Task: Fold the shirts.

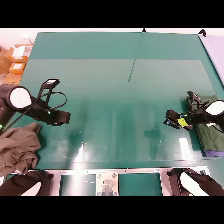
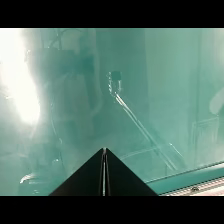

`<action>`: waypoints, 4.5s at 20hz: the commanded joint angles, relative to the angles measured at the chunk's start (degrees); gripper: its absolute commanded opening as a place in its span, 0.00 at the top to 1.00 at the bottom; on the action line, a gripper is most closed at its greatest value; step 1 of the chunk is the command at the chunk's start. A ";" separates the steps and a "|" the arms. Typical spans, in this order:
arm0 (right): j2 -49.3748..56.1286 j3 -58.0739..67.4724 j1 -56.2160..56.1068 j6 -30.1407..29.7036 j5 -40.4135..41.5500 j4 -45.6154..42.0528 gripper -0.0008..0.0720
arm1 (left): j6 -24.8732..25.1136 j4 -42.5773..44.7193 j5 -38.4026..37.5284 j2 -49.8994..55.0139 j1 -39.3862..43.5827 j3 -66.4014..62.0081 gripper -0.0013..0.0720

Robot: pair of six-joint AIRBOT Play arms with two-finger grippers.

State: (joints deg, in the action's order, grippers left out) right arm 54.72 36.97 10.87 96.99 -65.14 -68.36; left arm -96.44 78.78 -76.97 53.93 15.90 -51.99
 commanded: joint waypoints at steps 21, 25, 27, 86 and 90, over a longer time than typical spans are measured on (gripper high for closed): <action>-0.02 -0.04 -0.04 0.02 0.61 0.02 0.97 | -0.66 0.09 8.66 -0.04 0.00 0.02 0.94; -0.02 -0.02 -0.04 0.00 3.19 0.02 0.97 | -5.99 24.98 -1.57 -0.04 -0.07 -1.20 0.58; -0.02 -0.02 -0.04 0.00 3.21 0.02 0.97 | -8.46 36.87 -6.40 0.02 -1.62 -0.35 0.01; 14.38 -5.99 -23.08 -4.98 27.91 22.71 0.87 | 21.99 -23.47 11.43 45.09 -14.56 -21.97 0.02; 14.36 -1.07 -23.02 -8.41 26.58 22.47 0.97 | 24.46 -23.52 11.41 45.38 -10.51 -21.53 0.79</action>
State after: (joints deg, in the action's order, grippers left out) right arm 68.71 33.04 -12.08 90.70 -38.48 -45.98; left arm -74.52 56.45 -65.41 99.04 3.25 -73.71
